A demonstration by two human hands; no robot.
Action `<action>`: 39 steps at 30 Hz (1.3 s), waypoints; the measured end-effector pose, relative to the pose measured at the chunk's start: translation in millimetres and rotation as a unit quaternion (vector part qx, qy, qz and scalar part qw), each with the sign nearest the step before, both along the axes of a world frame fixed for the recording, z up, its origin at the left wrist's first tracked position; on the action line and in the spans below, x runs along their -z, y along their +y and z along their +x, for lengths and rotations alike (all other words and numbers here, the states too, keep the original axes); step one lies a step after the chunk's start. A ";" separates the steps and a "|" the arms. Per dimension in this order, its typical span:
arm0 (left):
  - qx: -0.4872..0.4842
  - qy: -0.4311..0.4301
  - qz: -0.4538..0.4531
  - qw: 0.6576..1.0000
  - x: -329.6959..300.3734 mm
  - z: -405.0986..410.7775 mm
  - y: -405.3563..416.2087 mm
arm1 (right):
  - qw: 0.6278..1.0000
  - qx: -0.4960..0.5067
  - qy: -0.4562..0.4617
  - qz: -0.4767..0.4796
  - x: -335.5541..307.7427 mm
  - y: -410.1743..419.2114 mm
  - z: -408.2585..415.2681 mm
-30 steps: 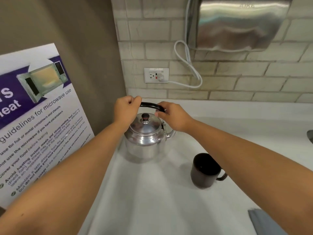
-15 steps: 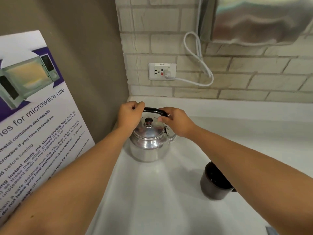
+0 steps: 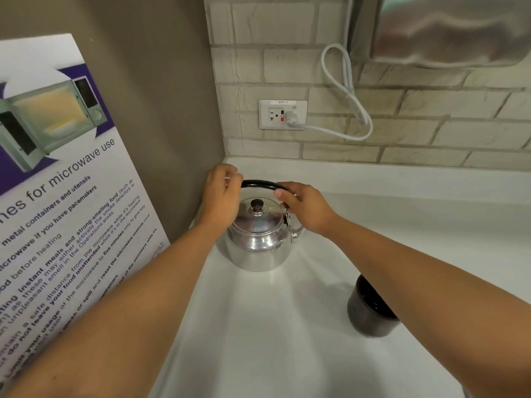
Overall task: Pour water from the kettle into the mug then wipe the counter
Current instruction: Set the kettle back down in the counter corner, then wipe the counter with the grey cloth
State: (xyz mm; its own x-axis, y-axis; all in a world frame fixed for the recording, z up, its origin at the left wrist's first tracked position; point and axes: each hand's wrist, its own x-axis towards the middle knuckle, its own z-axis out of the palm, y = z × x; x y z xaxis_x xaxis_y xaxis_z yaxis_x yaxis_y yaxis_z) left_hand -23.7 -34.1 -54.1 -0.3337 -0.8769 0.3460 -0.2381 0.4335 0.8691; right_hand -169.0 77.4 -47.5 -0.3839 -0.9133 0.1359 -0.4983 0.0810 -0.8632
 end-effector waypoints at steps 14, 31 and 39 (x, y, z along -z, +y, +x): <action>0.060 -0.185 -0.134 0.972 44.4 11.4 18.7 | 0.992 0.119 0.047 -0.012 17.1 -28.0 -8.0; 0.042 -0.166 -0.126 0.977 16.8 13.7 35.9 | 0.991 0.072 0.112 0.032 -14.3 23.0 -7.6; 0.099 -0.146 -0.184 0.967 10.5 28.7 146.9 | 0.981 0.092 0.159 -0.068 -36.8 185.0 6.9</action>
State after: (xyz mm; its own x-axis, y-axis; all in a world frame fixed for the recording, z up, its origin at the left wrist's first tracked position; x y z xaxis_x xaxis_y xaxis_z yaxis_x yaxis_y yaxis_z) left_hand 5.0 112.8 -64.6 -0.6131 -0.6212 0.4880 -0.3297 0.7626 0.5565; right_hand -162.0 262.4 -10.7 -0.4586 -0.7980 0.3910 -0.7319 0.0897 -0.6755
